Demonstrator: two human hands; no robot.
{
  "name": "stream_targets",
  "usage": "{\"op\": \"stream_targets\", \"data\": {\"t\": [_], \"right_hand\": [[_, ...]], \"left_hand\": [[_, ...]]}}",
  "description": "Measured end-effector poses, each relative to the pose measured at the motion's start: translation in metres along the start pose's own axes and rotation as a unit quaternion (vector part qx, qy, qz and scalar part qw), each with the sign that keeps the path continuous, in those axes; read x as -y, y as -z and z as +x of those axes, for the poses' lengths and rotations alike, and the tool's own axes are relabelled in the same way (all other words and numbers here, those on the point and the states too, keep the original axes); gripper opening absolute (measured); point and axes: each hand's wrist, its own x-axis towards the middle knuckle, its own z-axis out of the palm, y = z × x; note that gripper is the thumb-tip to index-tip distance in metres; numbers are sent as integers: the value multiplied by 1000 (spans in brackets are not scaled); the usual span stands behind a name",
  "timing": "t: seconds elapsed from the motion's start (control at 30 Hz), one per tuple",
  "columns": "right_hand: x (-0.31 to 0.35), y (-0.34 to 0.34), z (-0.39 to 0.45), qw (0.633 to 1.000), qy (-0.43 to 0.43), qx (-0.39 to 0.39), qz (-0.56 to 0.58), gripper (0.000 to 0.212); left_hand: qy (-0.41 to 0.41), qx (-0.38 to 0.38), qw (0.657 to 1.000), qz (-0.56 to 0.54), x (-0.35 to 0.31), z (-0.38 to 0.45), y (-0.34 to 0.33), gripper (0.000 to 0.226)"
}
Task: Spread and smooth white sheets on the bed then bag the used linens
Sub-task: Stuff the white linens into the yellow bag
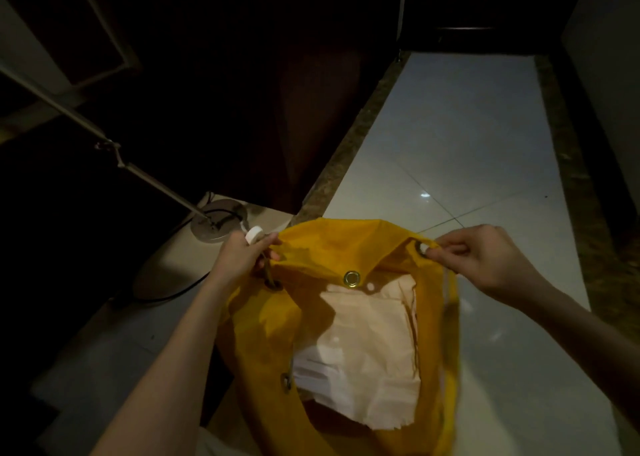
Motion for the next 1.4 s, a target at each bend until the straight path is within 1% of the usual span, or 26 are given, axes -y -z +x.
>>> {"op": "stream_targets", "data": {"t": [0.07,0.13,0.17,0.2,0.27,0.33,0.4,0.47,0.53,0.63,0.67,0.73,0.8,0.87,0.9,0.93,1.03,1.07,1.1,1.13,1.2,1.23,1.27,1.33,1.37,1.4], "right_hand": [[17,0,-3,995,-7,77,58,5],[19,4,1,987,-51,143,57,3],[18,7,5,986,-61,150,46,5],[18,9,9,987,-60,139,45,8],[22,12,16,995,-20,73,68,11],[34,11,24,993,33,16,115,15],[48,9,34,986,68,8,149,17],[64,5,48,979,88,14,181,18],[79,-2,61,969,92,10,228,20],[86,-14,76,969,73,-6,234,23],[83,-18,79,968,54,3,245,24],[74,-26,79,962,8,21,271,27],[69,-37,73,951,-50,18,305,27],[69,-49,63,935,-86,6,344,22],[69,-57,60,931,-88,17,354,20],[69,-64,56,929,-86,50,356,25],[75,-85,47,937,-43,232,256,69],[78,-95,44,936,-20,276,218,65],[80,-103,43,942,1,286,177,47],[83,-110,42,952,10,264,156,30],[85,-118,42,963,5,197,183,37],[87,-119,42,958,-4,171,230,42],[89,-118,45,945,-14,147,293,44],[97,-106,51,906,-43,117,404,46],[100,-99,54,889,-55,109,441,48],[104,-90,57,876,-60,104,467,49]], "left_hand": [[-20,-27,999,6,-7,0,2,26],[-51,-42,998,5,-19,-1,0,30],[-65,-42,997,-2,-28,-3,-3,31],[-78,-41,996,-14,-37,-6,-8,32],[-86,-33,994,-66,-57,-13,-21,33],[-72,10,987,-146,-77,-20,-37,32],[-45,87,969,-226,-97,-26,-58,30],[-9,156,942,-296,-113,-32,-80,27],[21,189,913,-361,-126,-37,-96,22],[68,209,882,-417,-132,-38,-100,22],[77,212,881,-416,-131,-37,-97,22],[81,202,895,-388,-123,-35,-88,20],[76,169,906,-380,-117,-32,-79,21],[81,124,904,-401,-111,-26,-68,22],[85,101,898,-420,-109,-22,-62,23],[87,78,889,-444,-107,-18,-56,23],[90,41,861,-499,-105,-10,-46,24],[89,45,858,-504,-107,-10,-46,24],[87,52,858,-504,-109,-11,-48,24],[83,59,860,-499,-110,-12,-50,23],[72,59,869,-485,-110,-12,-52,23],[66,53,878,-472,-108,-11,-51,22],[55,48,895,-440,-104,-10,-48,23],[25,47,956,-290,-96,-13,-44,24],[14,66,976,-207,-92,-16,-42,27],[6,111,982,-154,-87,-20,-42,32]]}}
